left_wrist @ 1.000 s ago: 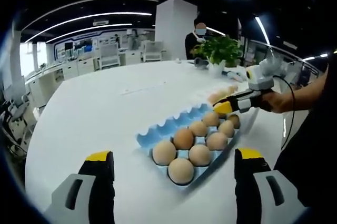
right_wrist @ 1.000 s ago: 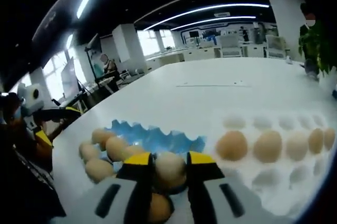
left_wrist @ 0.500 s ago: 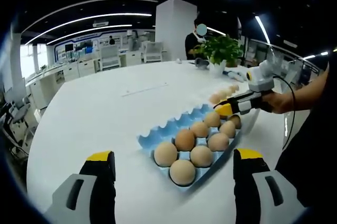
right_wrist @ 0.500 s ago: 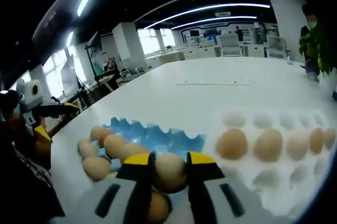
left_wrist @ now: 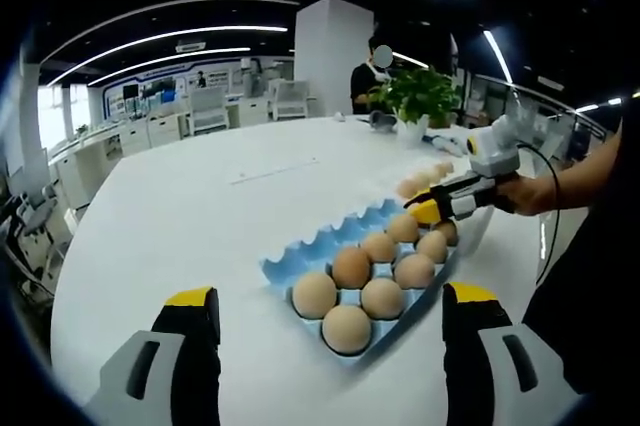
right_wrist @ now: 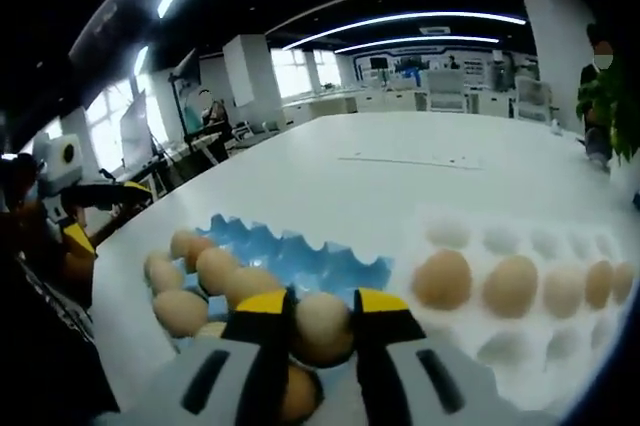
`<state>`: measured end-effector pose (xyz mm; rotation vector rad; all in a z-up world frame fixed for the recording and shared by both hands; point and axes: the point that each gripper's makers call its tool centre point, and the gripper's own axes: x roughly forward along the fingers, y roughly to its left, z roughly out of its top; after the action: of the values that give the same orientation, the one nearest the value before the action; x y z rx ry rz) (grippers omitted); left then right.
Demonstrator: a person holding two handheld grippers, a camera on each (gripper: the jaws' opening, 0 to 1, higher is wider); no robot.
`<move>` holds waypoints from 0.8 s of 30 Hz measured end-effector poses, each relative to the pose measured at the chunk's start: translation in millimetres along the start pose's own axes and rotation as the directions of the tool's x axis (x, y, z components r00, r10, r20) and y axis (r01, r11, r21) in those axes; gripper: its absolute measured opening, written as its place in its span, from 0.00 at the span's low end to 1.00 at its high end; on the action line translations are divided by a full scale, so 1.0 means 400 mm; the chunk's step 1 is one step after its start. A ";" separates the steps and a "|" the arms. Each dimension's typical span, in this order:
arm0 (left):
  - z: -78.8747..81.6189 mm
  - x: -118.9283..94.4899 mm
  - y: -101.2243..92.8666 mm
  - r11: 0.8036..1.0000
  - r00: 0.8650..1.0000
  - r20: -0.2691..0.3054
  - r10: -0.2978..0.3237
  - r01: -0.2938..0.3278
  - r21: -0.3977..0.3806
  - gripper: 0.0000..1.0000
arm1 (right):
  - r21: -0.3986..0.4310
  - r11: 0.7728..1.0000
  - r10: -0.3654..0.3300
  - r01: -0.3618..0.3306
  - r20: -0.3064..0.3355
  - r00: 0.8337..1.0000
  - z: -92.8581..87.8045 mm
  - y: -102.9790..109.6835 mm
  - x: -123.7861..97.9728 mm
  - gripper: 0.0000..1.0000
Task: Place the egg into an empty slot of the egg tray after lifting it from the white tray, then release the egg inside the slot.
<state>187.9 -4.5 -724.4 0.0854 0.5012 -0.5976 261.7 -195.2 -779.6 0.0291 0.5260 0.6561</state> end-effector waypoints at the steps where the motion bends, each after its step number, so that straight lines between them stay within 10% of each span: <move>1: 0.000 0.001 0.000 1.000 1.000 0.000 -0.001 0.001 0.000 0.93 | 0.001 1.000 0.001 -0.001 -0.002 1.000 0.000 0.000 -0.001 0.25; 24: -0.003 0.000 0.000 1.000 1.000 -0.002 -0.004 0.004 -0.004 0.92 | 0.083 0.974 -0.219 0.210 0.110 0.970 0.080 -0.163 -0.067 0.25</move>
<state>187.6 -4.3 -725.4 0.0814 0.5048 -0.6001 296.4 -258.4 -751.8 0.0766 0.4301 0.4207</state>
